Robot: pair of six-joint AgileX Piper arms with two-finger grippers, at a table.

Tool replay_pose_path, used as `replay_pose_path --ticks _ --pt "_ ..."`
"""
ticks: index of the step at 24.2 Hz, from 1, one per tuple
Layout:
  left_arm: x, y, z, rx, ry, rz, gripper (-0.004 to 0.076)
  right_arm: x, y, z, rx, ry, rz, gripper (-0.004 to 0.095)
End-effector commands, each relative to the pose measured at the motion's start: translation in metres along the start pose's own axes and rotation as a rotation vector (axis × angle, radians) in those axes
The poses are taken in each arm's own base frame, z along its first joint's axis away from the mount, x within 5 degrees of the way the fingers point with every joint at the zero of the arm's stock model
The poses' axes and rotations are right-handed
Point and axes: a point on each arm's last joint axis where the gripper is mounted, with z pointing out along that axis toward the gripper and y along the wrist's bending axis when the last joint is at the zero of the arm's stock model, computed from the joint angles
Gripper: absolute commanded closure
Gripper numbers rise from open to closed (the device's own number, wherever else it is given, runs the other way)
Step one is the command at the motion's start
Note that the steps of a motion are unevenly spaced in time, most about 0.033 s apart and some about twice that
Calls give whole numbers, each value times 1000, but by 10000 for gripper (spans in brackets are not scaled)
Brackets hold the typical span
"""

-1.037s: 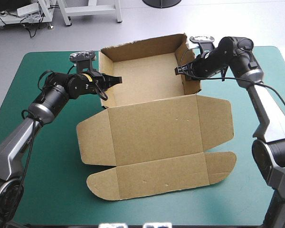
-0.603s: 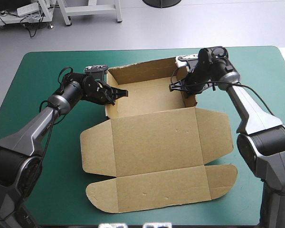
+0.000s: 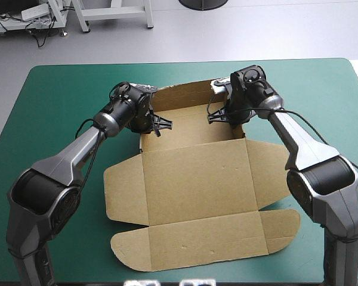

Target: Fold the box

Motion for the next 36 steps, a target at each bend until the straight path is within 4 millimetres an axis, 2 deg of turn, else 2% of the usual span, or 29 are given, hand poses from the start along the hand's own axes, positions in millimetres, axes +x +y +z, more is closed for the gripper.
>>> replay_pose_path --ticks 1,6,10,12,14,16,18,20,22,25,27,28,32,36 --pt "-3 -11 -31 63 -61 17 733 -2 -1 -38 -27 -91 11 928" --pt "-9 1 -29 46 -91 30 732 -5 -37 -29 -92 -58 103 928" --pt "-12 11 -25 56 -79 18 731 -5 -41 -25 -80 -53 107 928" --pt "-12 15 -23 80 -62 -15 702 -5 -39 -23 -102 -45 112 928" --pt "-13 17 -23 112 -51 -31 651 -6 -35 -20 -139 -36 121 925" --pt "-12 16 -23 161 -32 -32 542 -6 -32 -19 -174 -32 114 914" --pt "-10 15 -23 202 -7 -17 380 -6 -29 -20 -207 -33 101 881" --pt "-8 16 -23 194 12 -17 216 -6 -27 -20 -226 -33 93 795" --pt "-7 18 -23 180 30 -12 127 -6 -26 -20 -240 -34 83 662" --pt "-5 20 -23 156 54 0 111 -6 -25 -21 -256 -34 87 401" --pt "-4 20 -24 152 55 2 111 -6 -25 -21 -250 -36 89 188" --pt "-4 20 -26 153 51 2 111 -6 -25 -22 -248 -37 88 158" --pt "-13 22 -43 147 5 34 111 -5 -34 -35 -162 -71 60 154" --pt "-30 30 -78 74 -92 60 115 0 -45 -70 -59 -150 52 155"
